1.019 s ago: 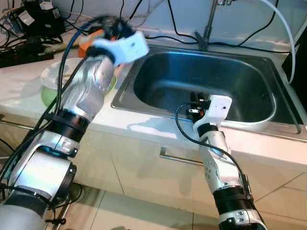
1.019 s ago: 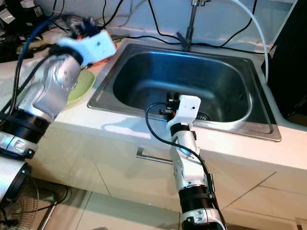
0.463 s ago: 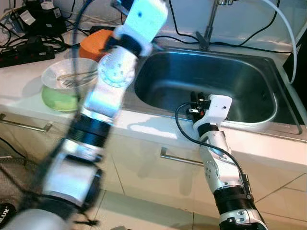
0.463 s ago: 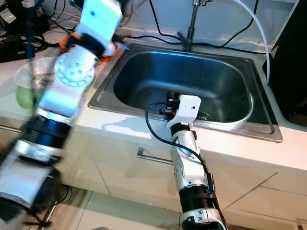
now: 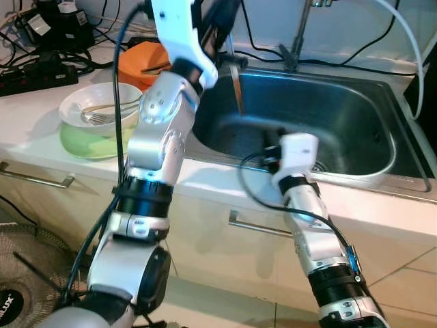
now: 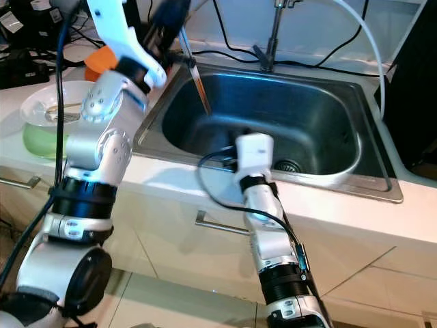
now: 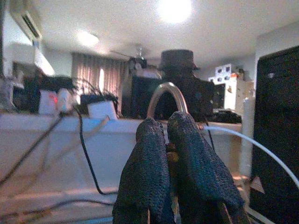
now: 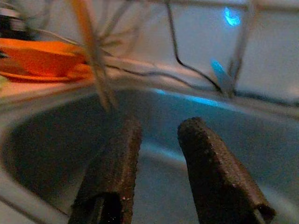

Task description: Kitchen organization

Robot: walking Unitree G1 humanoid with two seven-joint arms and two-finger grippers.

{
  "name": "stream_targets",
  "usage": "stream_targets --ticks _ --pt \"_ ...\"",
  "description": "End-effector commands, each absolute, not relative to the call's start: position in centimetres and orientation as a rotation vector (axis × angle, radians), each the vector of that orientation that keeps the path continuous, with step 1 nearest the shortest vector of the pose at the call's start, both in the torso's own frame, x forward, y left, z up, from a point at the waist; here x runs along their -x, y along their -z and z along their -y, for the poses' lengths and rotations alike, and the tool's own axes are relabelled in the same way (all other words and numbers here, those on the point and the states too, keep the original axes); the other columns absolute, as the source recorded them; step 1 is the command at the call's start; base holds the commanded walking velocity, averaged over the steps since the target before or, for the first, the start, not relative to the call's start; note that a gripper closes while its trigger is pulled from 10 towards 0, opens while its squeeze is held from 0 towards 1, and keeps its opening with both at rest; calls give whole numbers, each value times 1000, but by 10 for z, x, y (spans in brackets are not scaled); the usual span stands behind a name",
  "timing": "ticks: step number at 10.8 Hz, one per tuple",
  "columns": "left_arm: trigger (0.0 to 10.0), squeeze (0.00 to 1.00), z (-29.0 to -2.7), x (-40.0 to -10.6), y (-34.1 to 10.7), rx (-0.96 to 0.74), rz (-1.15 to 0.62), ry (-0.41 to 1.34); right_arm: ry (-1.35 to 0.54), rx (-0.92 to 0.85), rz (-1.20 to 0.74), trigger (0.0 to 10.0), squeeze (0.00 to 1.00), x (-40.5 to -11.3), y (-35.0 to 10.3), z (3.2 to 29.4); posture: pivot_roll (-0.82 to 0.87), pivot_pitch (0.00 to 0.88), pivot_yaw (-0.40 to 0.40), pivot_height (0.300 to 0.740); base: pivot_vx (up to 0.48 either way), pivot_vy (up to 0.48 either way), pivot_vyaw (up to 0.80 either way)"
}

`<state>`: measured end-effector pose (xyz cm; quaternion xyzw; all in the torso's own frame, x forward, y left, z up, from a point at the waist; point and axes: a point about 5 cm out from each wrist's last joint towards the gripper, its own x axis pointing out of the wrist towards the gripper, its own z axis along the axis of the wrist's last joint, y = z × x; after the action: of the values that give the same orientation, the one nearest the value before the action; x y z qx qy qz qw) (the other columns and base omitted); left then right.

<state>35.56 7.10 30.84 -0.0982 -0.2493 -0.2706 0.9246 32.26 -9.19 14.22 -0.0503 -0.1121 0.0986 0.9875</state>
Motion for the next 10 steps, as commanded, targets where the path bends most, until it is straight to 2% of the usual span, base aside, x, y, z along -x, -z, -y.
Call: stream_targets --ticks 1,3,4,5,10 --pt "10000 0 -69 -352 -310 217 514 585 -218 122 273 10000 1000 -321 -151 87 -123 0 21 740 0 0 0" --pt "10000 0 -64 -349 -308 252 491 634 -267 153 296 10000 1000 -320 -157 80 -128 0 21 740 0 0 0" --pt "10000 0 -64 -347 -308 264 491 650 -282 151 301 10000 314 -319 -158 77 -132 0 22 740 0 0 0" --pt "10000 0 -63 -346 -307 269 479 661 -292 155 305 10000 0 -318 -159 75 -133 0 23 740 0 0 0" --pt "10000 0 -53 -340 -299 248 404 763 -255 161 297 10000 0 -321 -160 77 -129 0 25 740 0 0 0"
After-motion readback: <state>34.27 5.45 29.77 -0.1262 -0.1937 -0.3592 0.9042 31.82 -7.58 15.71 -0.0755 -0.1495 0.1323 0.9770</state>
